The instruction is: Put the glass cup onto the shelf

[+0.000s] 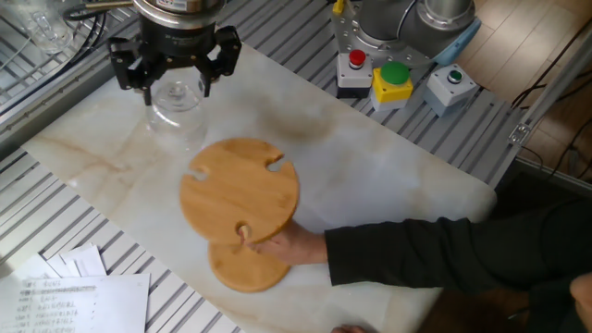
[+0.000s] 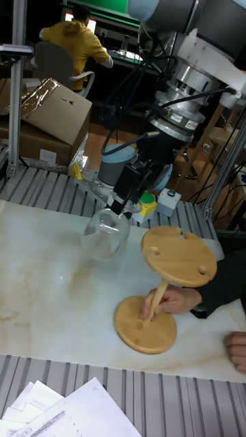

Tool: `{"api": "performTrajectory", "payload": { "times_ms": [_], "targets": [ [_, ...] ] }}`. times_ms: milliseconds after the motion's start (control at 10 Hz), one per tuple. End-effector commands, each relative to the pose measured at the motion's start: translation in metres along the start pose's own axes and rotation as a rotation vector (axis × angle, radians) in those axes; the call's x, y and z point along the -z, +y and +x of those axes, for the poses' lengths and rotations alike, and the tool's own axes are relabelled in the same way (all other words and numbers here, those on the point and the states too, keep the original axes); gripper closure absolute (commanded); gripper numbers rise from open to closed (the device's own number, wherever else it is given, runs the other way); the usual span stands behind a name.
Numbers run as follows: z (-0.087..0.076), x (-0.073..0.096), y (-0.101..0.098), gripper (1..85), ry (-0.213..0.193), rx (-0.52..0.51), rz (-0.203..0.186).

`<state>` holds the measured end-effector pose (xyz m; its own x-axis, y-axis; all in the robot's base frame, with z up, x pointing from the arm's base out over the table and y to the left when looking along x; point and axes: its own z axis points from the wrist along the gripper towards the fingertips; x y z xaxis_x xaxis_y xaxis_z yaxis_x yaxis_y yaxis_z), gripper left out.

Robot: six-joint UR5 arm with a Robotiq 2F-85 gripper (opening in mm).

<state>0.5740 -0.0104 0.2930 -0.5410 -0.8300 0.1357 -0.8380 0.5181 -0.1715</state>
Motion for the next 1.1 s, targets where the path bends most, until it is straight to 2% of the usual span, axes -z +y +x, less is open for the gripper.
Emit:
{"api": "performTrajectory", "payload": {
  "times_ms": [0,300,400,600,800,1000],
  "targets": [
    [0.003,-0.012,0.018,84.7,-0.030,-0.047,-0.057],
    [-0.015,-0.023,0.020,84.7,-0.051,-0.033,-0.059],
    [-0.024,-0.026,0.028,84.7,-0.067,-0.051,-0.087],
    [-0.032,-0.027,0.036,84.7,-0.069,-0.070,-0.103],
    [-0.033,-0.025,0.030,84.7,-0.049,-0.056,-0.089],
    [-0.040,-0.027,0.026,84.7,-0.059,-0.045,-0.082]
  ]
}}
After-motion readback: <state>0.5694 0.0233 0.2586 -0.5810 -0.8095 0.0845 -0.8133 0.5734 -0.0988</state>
